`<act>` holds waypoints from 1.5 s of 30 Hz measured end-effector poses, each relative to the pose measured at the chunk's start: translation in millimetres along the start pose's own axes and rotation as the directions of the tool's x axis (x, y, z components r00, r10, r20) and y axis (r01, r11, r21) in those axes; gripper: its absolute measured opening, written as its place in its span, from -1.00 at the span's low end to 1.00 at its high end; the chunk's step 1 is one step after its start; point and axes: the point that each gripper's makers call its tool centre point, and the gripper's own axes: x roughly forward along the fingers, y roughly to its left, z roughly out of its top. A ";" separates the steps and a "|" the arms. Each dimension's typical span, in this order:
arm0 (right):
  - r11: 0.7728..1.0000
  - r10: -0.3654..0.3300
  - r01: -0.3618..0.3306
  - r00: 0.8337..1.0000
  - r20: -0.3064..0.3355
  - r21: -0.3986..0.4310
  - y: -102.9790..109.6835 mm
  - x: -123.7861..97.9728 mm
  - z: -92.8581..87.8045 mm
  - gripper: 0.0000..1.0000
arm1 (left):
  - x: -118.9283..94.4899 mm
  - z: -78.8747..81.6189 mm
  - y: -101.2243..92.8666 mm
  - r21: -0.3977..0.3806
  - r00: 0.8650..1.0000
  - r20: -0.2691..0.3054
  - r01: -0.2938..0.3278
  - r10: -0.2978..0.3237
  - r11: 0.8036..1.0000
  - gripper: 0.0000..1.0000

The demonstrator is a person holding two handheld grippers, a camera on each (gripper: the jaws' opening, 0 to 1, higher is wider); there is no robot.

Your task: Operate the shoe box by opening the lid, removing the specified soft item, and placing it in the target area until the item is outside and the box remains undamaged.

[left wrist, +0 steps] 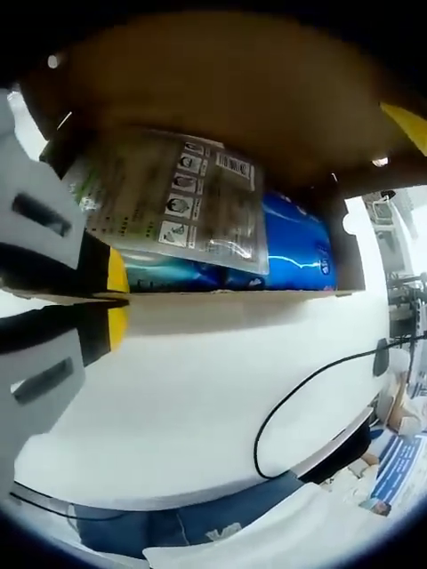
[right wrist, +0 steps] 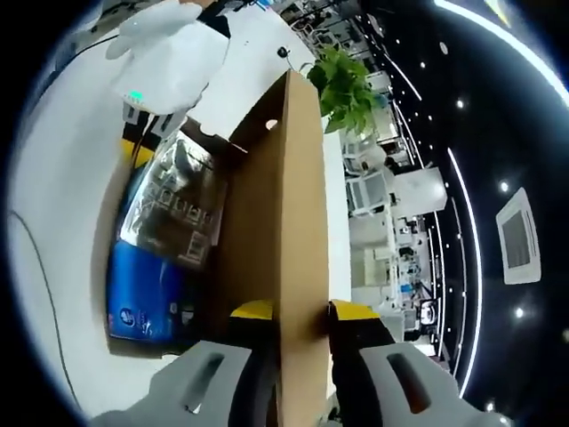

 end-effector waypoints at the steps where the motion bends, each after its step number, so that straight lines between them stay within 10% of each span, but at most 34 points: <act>1: 1.000 -0.001 0.001 1.000 -0.001 0.001 -0.7 0.5 -0.2 -0.62 | 0.0 0.1 0.1 -0.002 1.000 0.001 0.000 0.000 1.000 -0.97; 45: 0.988 -0.149 0.149 0.989 0.003 -0.031 -34.3 21.6 -8.8 -0.82 | 0.5 0.1 0.1 -0.016 1.000 0.023 0.019 -0.019 1.000 -0.98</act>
